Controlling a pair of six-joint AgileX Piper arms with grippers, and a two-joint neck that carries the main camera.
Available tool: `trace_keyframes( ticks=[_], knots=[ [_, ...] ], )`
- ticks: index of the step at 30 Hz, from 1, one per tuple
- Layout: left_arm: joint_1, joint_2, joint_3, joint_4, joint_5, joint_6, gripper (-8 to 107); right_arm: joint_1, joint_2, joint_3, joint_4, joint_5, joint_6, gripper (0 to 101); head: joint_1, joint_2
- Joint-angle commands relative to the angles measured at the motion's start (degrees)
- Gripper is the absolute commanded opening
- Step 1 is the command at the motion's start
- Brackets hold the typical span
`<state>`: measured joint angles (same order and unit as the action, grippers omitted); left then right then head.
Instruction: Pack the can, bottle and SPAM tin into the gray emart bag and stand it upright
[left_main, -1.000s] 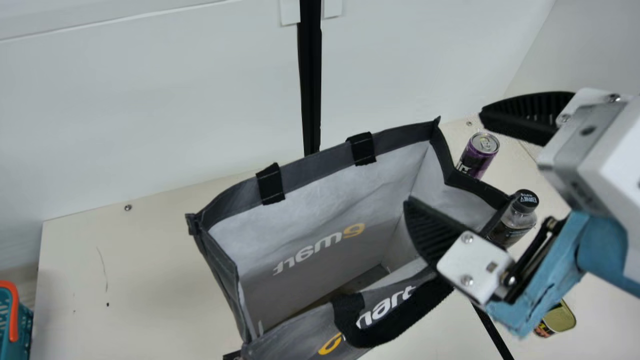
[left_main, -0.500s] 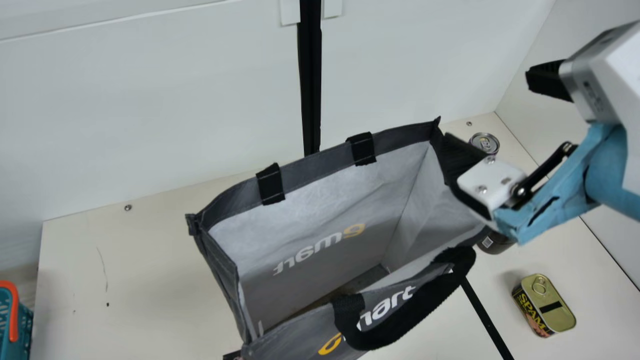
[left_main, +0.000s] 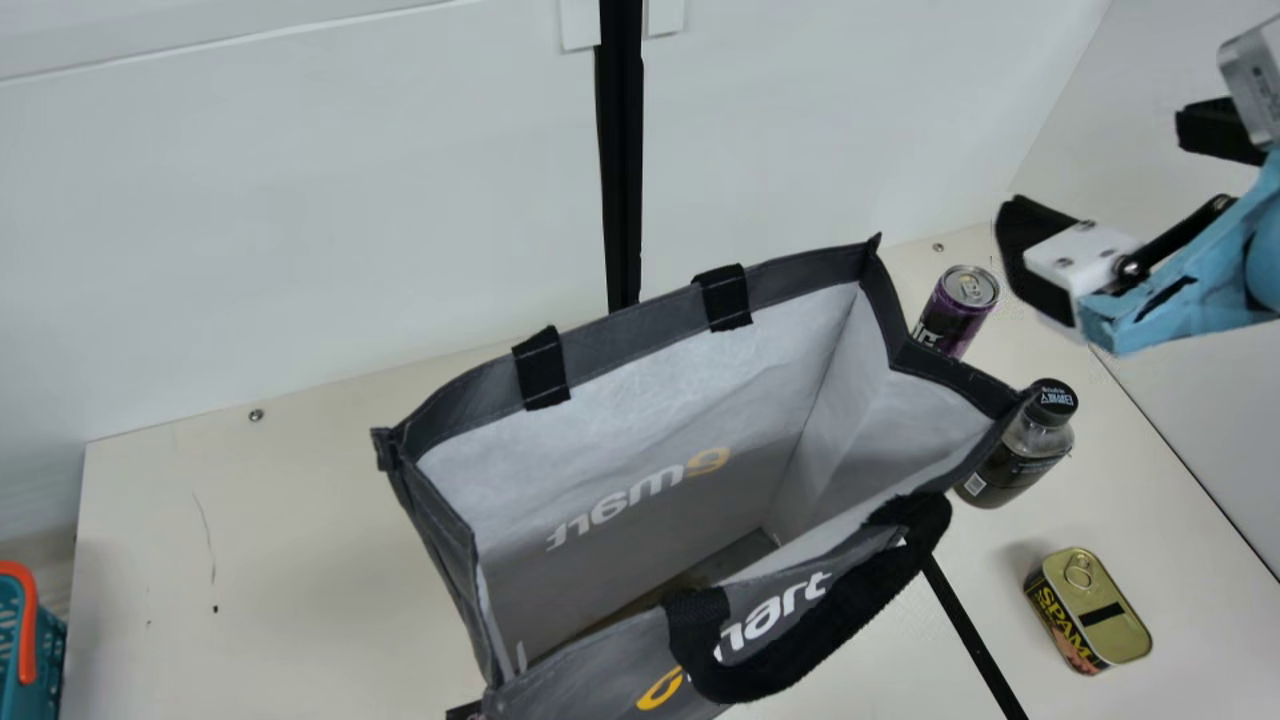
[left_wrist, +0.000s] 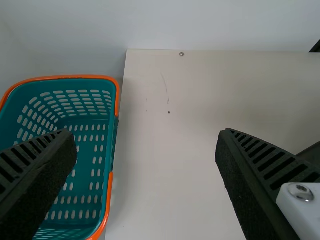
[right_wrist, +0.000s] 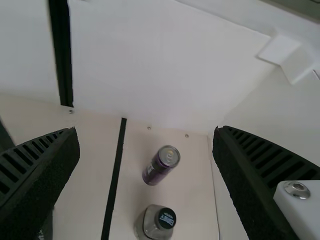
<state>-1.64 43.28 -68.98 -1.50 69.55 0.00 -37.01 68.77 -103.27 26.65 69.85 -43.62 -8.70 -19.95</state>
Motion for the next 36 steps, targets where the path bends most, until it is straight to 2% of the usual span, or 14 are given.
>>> trace_keyframes(
  ticks=[1,9,25,36],
  knots=[
    [0.0,0.0,0.0,0.0,0.0,0.0,90,-3.4,0.3,0.4,0.6,0.0,-1.0,95,-1.3,0.0],
    [0.0,0.0,0.0,0.0,0.0,0.0,90,-7.4,1.2,3.6,0.0,0.0,-2.9,95,-1.3,0.0],
    [0.0,0.0,0.0,0.0,0.0,0.0,90,-8.9,0.7,12.6,-3.0,0.0,-2.8,95,-1.3,0.0],
    [0.0,0.0,0.0,0.0,0.0,0.0,90,-9.7,0.5,13.3,-2.7,-0.2,-3.3,95,-1.3,0.0]
  ],
)
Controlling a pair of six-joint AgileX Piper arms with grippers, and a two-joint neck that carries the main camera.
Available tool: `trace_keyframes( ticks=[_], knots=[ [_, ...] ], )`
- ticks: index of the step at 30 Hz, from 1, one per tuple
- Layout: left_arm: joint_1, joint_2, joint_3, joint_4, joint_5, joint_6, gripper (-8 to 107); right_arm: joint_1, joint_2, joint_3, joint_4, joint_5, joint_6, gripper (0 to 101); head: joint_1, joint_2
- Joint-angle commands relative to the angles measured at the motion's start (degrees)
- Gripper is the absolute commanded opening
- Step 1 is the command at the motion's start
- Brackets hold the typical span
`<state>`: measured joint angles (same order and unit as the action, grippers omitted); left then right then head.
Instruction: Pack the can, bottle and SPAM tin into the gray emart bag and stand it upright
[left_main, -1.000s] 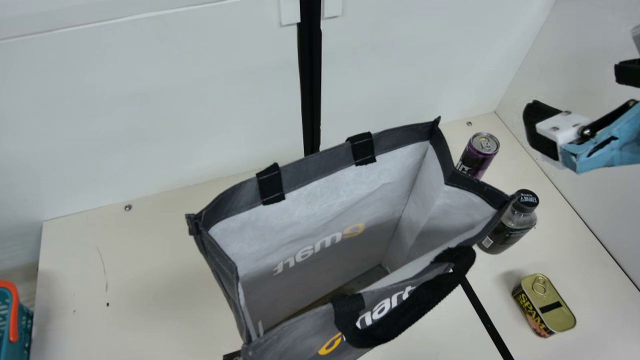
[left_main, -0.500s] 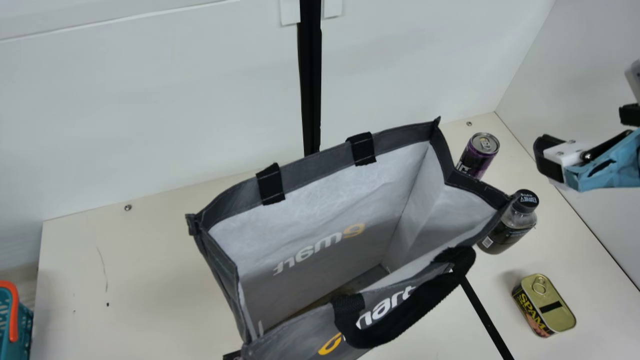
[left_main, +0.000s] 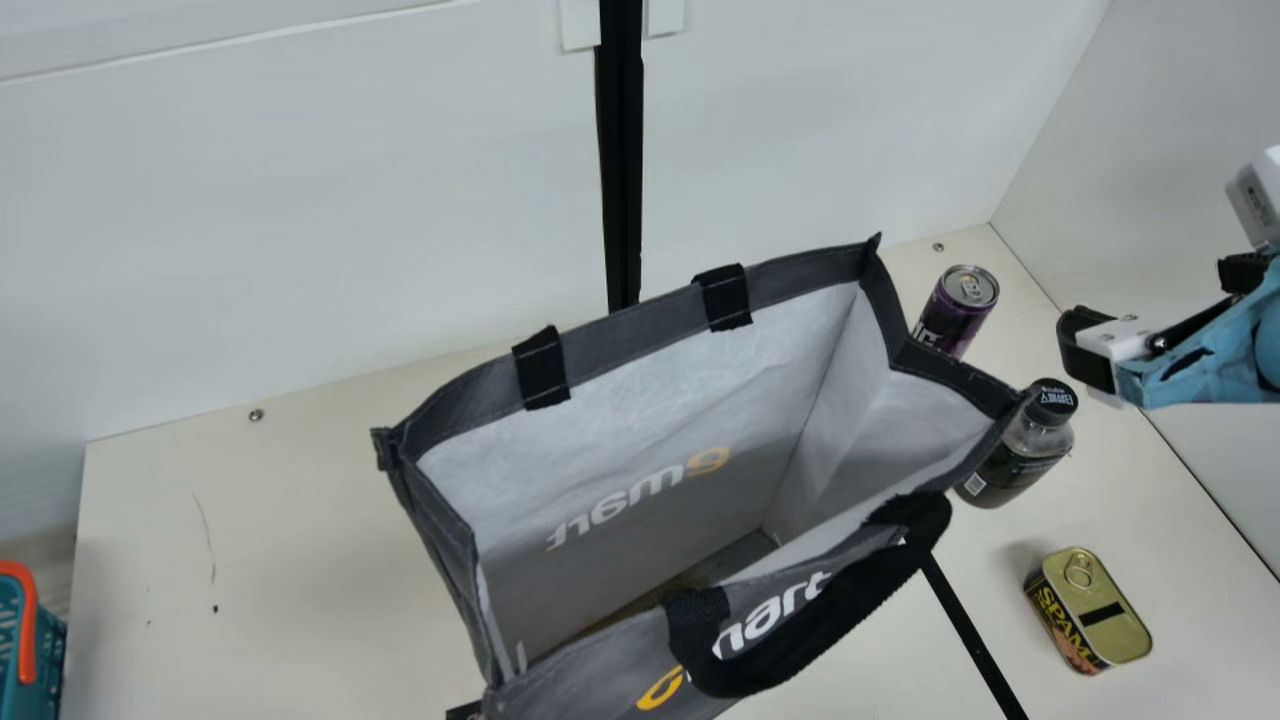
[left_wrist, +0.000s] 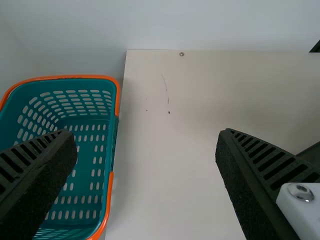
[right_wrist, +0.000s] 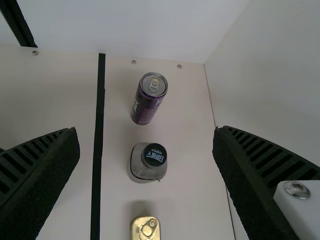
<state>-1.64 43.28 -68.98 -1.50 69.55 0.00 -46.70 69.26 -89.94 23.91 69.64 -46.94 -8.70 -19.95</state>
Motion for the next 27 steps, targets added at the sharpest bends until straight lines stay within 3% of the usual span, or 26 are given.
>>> trace_keyframes(
  ticks=[1,27],
  knots=[
    [0.0,0.0,0.0,0.0,0.0,0.0,90,0.0,0.0,0.0,0.0,0.0,0.0,95,-1.3,0.0],
    [-0.2,0.1,0.0,-0.1,-0.1,0.0,90,0.0,0.0,0.0,0.0,0.0,0.0,95,-1.3,0.0]
  ],
)
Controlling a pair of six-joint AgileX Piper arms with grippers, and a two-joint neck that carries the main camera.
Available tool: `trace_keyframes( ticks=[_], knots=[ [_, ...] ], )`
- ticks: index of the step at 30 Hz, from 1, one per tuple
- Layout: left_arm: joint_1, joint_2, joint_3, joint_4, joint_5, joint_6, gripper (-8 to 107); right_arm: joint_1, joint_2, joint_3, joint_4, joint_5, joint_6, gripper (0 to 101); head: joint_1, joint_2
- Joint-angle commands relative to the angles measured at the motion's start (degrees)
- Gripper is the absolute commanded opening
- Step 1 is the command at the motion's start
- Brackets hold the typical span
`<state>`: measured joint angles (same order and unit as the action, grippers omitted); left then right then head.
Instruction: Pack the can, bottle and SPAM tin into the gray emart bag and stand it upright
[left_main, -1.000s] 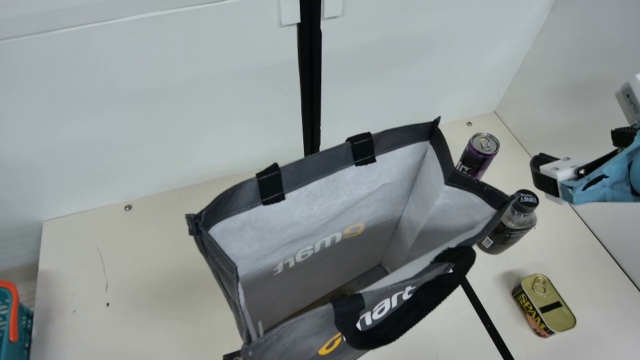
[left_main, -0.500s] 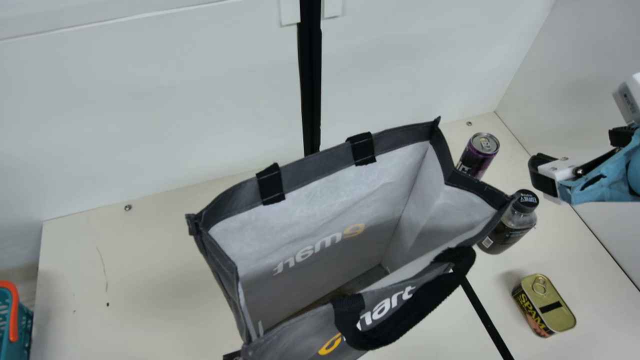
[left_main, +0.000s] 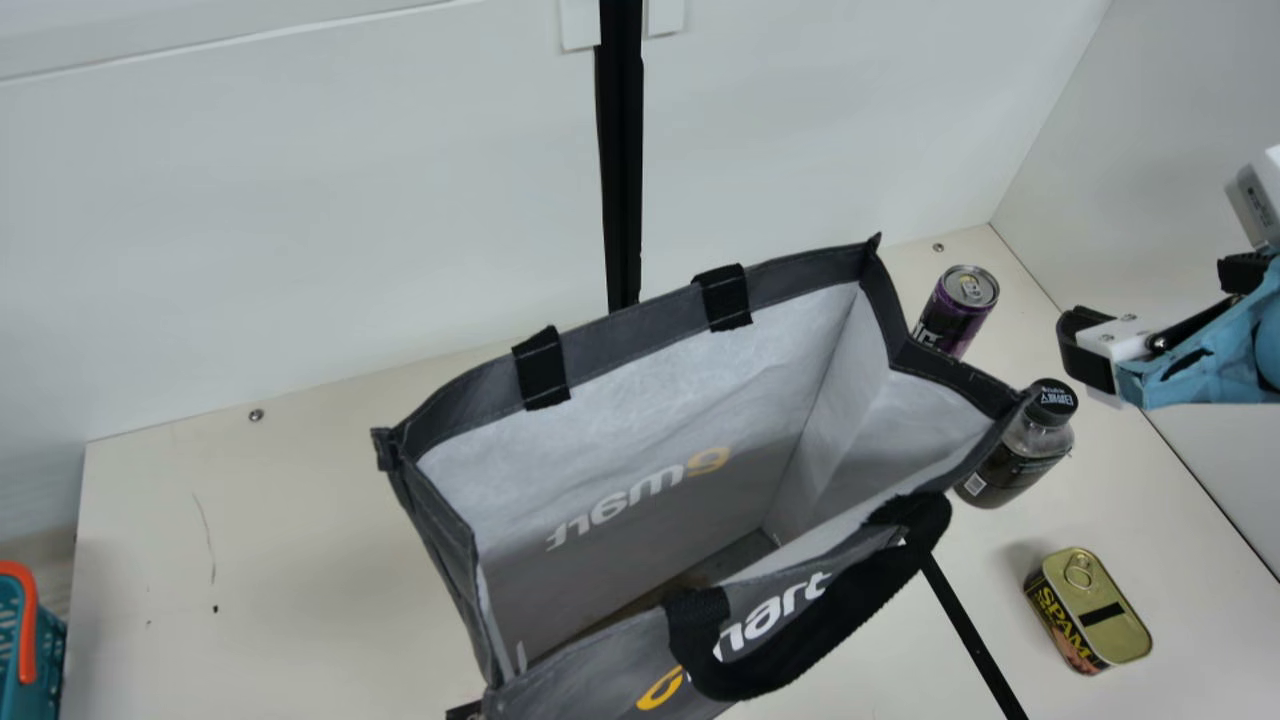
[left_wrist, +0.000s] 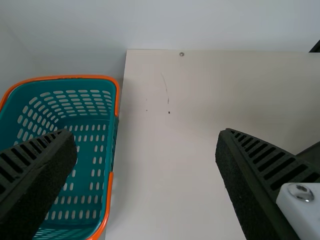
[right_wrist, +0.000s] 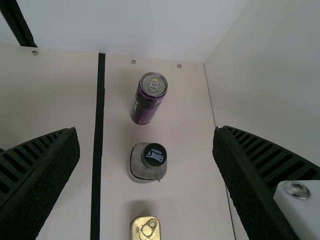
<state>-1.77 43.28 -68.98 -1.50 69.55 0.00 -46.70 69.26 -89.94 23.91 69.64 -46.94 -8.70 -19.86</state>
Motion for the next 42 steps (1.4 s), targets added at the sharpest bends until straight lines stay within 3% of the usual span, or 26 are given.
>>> trace_keyframes(
  ticks=[1,19,42],
  knots=[
    [-0.3,0.2,-0.1,-0.2,-0.2,0.0,90,0.0,0.0,0.0,0.0,0.0,0.0,95,-1.3,-0.1],
    [-6.6,6.7,-3.5,-3.3,-5.5,3.3,90,0.0,0.0,0.0,0.0,0.0,0.0,95,-1.3,-0.1],
    [-11.2,17.7,-17.3,-4.7,-8.2,7.4,90,0.0,0.0,0.0,0.0,0.0,0.0,95,-1.3,-0.1]
  ],
)
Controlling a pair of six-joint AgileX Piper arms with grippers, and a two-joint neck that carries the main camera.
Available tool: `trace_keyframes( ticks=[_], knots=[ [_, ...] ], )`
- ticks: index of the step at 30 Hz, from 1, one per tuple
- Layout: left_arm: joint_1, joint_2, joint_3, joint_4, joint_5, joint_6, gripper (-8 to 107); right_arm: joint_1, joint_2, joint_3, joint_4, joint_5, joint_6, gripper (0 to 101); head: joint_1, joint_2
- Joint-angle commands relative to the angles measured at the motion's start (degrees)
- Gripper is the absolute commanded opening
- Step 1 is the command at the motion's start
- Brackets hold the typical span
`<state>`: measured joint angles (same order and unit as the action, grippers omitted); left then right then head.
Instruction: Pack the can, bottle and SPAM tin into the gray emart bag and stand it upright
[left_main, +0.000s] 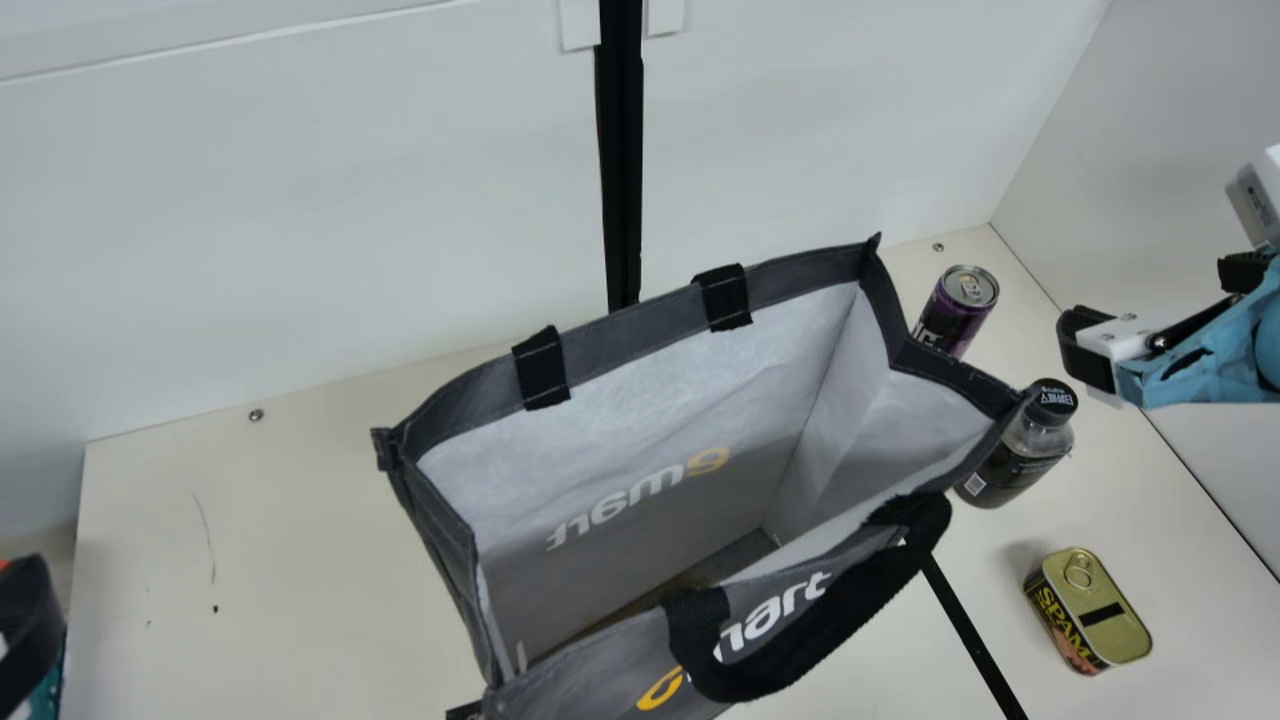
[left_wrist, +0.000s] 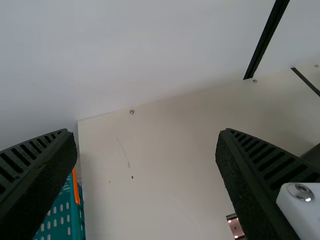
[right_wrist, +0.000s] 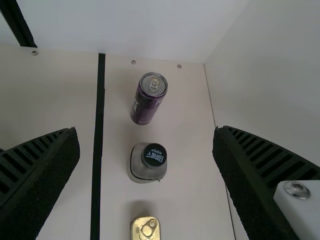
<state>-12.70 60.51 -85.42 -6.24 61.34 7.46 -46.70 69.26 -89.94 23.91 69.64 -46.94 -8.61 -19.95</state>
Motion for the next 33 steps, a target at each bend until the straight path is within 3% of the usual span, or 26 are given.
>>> trace_keyframes(
  ticks=[1,33],
  knots=[
    [-0.7,1.0,-1.5,0.2,-0.1,-0.1,90,0.0,0.0,0.0,0.0,0.0,0.0,95,-1.4,0.0],
    [-18.2,16.6,-24.7,6.4,1.1,-3.9,90,0.0,0.0,0.0,-0.1,0.0,0.0,95,-1.4,0.0]
  ],
)
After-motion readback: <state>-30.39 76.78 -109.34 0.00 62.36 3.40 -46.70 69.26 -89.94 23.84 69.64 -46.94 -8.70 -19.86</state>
